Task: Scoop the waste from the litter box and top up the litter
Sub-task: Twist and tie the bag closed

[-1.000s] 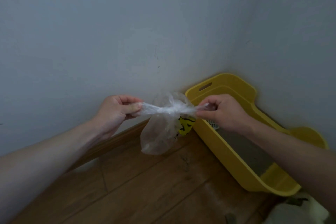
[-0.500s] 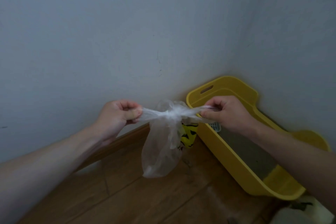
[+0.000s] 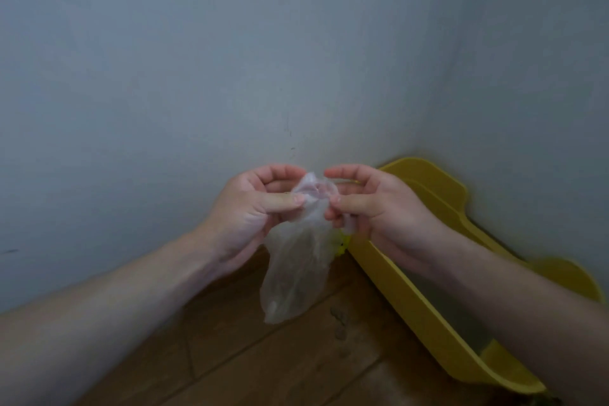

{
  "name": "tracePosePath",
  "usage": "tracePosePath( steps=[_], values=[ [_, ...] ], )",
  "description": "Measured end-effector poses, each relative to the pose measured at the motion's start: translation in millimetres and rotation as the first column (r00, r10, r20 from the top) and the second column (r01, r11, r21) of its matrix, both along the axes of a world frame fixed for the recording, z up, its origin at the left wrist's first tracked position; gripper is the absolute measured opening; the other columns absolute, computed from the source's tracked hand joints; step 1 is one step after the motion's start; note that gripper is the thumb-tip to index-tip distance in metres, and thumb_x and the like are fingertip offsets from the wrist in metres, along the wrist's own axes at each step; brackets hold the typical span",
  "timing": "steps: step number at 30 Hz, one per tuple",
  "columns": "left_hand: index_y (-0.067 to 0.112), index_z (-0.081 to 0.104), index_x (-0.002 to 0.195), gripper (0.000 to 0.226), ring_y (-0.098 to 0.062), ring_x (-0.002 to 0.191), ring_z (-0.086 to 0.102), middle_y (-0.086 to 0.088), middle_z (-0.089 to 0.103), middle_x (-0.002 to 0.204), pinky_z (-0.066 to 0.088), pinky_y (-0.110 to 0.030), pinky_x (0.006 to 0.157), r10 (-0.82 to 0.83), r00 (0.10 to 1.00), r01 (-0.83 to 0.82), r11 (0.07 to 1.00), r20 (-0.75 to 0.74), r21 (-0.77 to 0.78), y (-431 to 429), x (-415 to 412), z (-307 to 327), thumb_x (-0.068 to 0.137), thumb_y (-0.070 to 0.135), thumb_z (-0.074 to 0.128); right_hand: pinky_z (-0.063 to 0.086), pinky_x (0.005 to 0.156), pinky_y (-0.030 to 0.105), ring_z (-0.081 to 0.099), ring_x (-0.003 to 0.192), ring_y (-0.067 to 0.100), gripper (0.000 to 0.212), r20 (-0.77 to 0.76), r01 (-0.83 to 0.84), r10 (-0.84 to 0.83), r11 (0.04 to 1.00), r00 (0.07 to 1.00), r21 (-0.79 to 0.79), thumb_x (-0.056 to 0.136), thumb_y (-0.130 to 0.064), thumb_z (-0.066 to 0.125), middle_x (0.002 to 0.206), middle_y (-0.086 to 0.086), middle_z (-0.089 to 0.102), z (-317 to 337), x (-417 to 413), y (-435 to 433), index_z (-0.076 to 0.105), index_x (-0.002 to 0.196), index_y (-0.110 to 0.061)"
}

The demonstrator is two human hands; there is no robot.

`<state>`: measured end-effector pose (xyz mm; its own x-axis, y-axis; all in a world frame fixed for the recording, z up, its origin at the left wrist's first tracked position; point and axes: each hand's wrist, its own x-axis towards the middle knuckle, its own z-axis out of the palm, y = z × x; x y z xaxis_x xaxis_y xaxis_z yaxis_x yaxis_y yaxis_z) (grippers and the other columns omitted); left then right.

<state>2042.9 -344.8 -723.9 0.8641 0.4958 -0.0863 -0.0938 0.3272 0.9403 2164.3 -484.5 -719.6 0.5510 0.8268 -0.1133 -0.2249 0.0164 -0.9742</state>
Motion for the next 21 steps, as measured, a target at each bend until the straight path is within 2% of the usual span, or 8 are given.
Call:
tracePosePath(
  steps=[4,7,8,11,12,15,18,21],
  values=[
    [0.007,0.066,0.099,0.025,-0.019,0.074,0.069,-0.012,0.074,0.098,0.056,-0.028,0.066,0.006,1.0,-0.007,1.0,0.017,0.027,-5.0,1.6,0.8,0.077,-0.005,0.064,0.057,0.071,0.032,0.069,0.075,0.021,0.034,0.036,0.07,-0.069,0.997,0.997,-0.026,0.088,0.009,0.063,0.091,0.016,0.07,3.0,-6.5,4.1,0.059,0.116,-0.009],
    [0.008,0.066,0.097,0.031,-0.022,0.073,0.071,-0.007,0.074,0.104,0.06,-0.029,0.063,0.061,0.998,-0.061,0.973,0.008,0.221,-10.3,1.1,-1.7,0.077,-0.016,0.065,0.06,0.081,0.036,0.07,0.086,0.024,0.023,0.065,0.11,-0.108,0.993,0.992,-0.042,0.094,-0.002,0.061,0.097,0.015,0.071,5.8,-7.9,6.4,0.06,0.115,-0.012],
    [0.01,0.066,0.098,0.035,-0.025,0.074,0.072,-0.006,0.073,0.106,0.061,-0.031,0.064,0.079,0.997,-0.079,0.954,0.011,0.288,-11.6,1.1,-3.2,0.075,-0.017,0.068,0.06,0.08,0.034,0.07,0.087,0.022,0.022,0.066,0.113,-0.11,0.992,0.992,-0.049,0.095,-0.006,0.061,0.1,0.014,0.071,7.3,-9.2,6.9,0.059,0.116,-0.012],
    [0.015,0.065,0.101,0.041,-0.033,0.069,0.072,0.0,0.072,0.109,0.061,-0.035,0.064,0.082,0.995,-0.096,0.929,0.053,0.359,-13.7,3.6,-8.7,0.077,-0.018,0.068,0.055,0.067,0.022,0.069,0.088,0.014,0.034,0.12,0.103,-0.092,0.991,0.989,-0.086,0.093,-0.02,0.067,0.103,0.007,0.07,6.4,-12.5,8.9,0.056,0.125,-0.016],
    [0.016,0.064,0.102,0.042,-0.034,0.067,0.071,0.002,0.072,0.107,0.06,-0.035,0.064,0.079,0.995,-0.098,0.926,0.066,0.366,-14.8,4.8,-10.6,0.077,-0.018,0.067,0.055,0.07,0.023,0.07,0.09,0.014,0.042,0.143,0.099,-0.084,0.99,0.986,-0.103,0.09,-0.02,0.071,0.104,0.004,0.071,4.7,-12.8,9.3,0.055,0.128,-0.018],
    [0.022,0.064,0.101,0.045,-0.036,0.064,0.064,0.008,0.07,0.101,0.06,-0.037,0.062,0.057,0.995,-0.084,0.913,0.08,0.398,-21.0,8.5,-16.2,0.075,-0.015,0.072,0.059,0.085,0.037,0.071,0.099,0.021,0.054,0.184,0.123,-0.093,0.979,0.979,-0.161,0.081,-0.011,0.079,0.107,0.005,0.072,-2.4,-11.9,13.2,0.053,0.128,-0.02],
    [0.029,0.066,0.101,0.044,-0.028,0.059,0.059,0.006,0.066,0.099,0.055,-0.039,0.06,0.038,0.997,-0.064,0.875,0.063,0.481,-24.1,10.2,-18.7,0.071,-0.001,0.078,0.058,0.071,0.032,0.07,0.093,0.023,0.046,0.265,0.157,-0.097,0.964,0.959,-0.216,0.081,-0.007,0.076,0.102,0.008,0.071,-3.9,-11.0,16.9,0.057,0.12,-0.023],
    [0.031,0.062,0.107,0.05,-0.016,0.061,0.056,0.001,0.06,0.105,0.053,-0.035,0.059,0.079,0.996,-0.086,0.795,0.038,0.601,-17.5,8.4,-21.9,0.069,0.008,0.084,0.05,0.06,0.022,0.068,0.08,0.013,0.04,0.369,0.172,-0.076,0.956,0.926,-0.236,0.085,-0.009,0.072,0.092,0.003,0.07,1.4,-10.4,17.0,0.057,0.119,-0.026]
  ],
)
